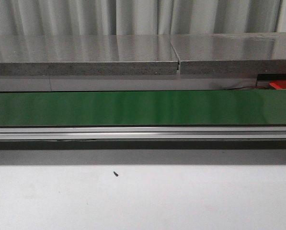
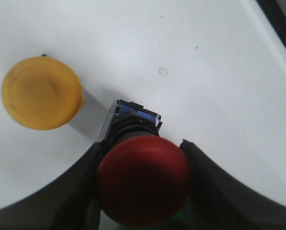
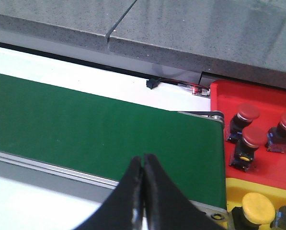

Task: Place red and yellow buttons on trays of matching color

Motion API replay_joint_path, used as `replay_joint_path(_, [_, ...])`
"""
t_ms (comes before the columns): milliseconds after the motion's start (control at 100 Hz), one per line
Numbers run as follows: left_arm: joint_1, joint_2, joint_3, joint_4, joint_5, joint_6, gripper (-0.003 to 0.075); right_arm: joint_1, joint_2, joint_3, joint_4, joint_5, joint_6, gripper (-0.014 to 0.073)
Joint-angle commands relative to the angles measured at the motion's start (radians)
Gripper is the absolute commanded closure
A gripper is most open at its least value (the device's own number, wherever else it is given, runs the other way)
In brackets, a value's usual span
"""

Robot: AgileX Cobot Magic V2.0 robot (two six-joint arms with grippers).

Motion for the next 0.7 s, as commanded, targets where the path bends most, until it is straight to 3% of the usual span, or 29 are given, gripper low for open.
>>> replay_joint_path(0, [0.001, -0.118, -0.031, 0.008, 0.008, 0.058, 0.0519, 0.003, -0.002, -0.026, 0.011, -0.061, -0.006, 0.0592])
replay_joint_path(340, [-0.015, -0.277, 0.025, 0.015, 0.083, 0.147, 0.0519, 0.003, -0.002, -0.026, 0.011, -0.061, -0.006, 0.0592])
replay_joint_path(690, [-0.109, -0.45, 0.294, 0.034, -0.005, 0.212, 0.0519, 0.003, -0.002, -0.026, 0.011, -0.061, -0.006, 0.0592])
